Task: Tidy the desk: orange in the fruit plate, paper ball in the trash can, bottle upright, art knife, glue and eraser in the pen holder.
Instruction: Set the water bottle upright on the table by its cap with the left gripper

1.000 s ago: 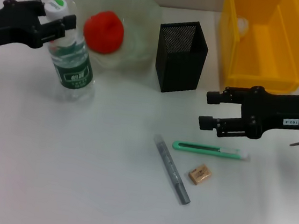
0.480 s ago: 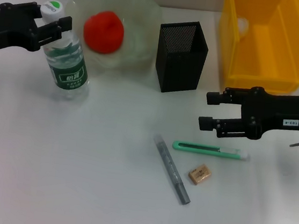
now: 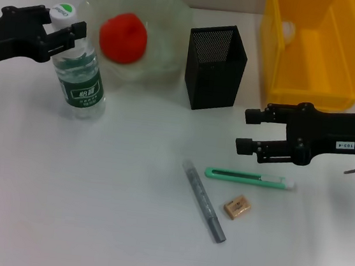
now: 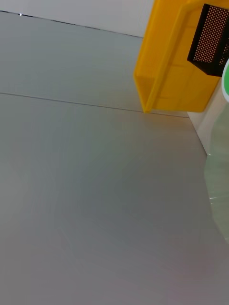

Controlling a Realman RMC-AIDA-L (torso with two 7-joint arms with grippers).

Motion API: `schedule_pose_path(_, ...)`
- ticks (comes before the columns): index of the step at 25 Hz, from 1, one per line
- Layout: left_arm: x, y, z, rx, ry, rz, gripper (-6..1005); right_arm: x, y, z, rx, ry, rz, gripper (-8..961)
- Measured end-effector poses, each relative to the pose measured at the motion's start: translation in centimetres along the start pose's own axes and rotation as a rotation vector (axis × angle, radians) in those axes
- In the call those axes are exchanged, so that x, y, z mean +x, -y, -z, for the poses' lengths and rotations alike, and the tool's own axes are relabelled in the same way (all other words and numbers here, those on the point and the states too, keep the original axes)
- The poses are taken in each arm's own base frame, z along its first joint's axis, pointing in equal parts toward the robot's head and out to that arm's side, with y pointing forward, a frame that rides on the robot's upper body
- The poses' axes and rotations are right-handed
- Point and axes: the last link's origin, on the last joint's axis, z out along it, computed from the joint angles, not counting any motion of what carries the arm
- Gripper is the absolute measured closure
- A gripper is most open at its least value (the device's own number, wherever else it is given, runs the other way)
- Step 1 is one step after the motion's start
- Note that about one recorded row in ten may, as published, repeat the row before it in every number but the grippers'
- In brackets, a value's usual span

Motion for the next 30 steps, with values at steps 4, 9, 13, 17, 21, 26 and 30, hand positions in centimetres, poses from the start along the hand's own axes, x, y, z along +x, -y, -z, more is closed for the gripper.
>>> schedule_pose_path(4, -0.01, 0.01, -0.01, 0.001, 0.000, 0.000, 555, -0.03, 0.00, -0.03, -0.001, 0.000, 0.003, 191)
schedule_pose_path(9, -0.11, 0.03, -0.26, 0.003, 0.001, 0.008, 555, 0.04, -0.01, -0.01, -0.001, 0.000, 0.006, 192)
schedule_pose_path(13, -0.15, 0.16, -0.33, 0.011, 0.003, 0.011, 555, 0.06, -0.02, 0.01, 0.000, 0.001, 0.006, 192)
schedule_pose_path(17, -0.14, 0.21, -0.33, 0.013, 0.003, 0.010, 555, 0.06, -0.02, 0.01, 0.000, 0.001, 0.006, 191)
schedule_pose_path(21, -0.14, 0.23, -0.32, 0.014, 0.004, 0.010, 555, 0.07, 0.00, 0.01, 0.001, 0.001, 0.007, 191)
schedule_pose_path(26, -0.23, 0.19, -0.34, 0.013, 0.005, 0.014, 555, 0.07, 0.00, 0.01, 0.002, 0.001, 0.008, 192)
schedule_pose_path(30, -0.23, 0.13, -0.38, 0.008, 0.004, 0.015, 555, 0.08, 0.00, 0.01, 0.002, 0.000, 0.008, 192)
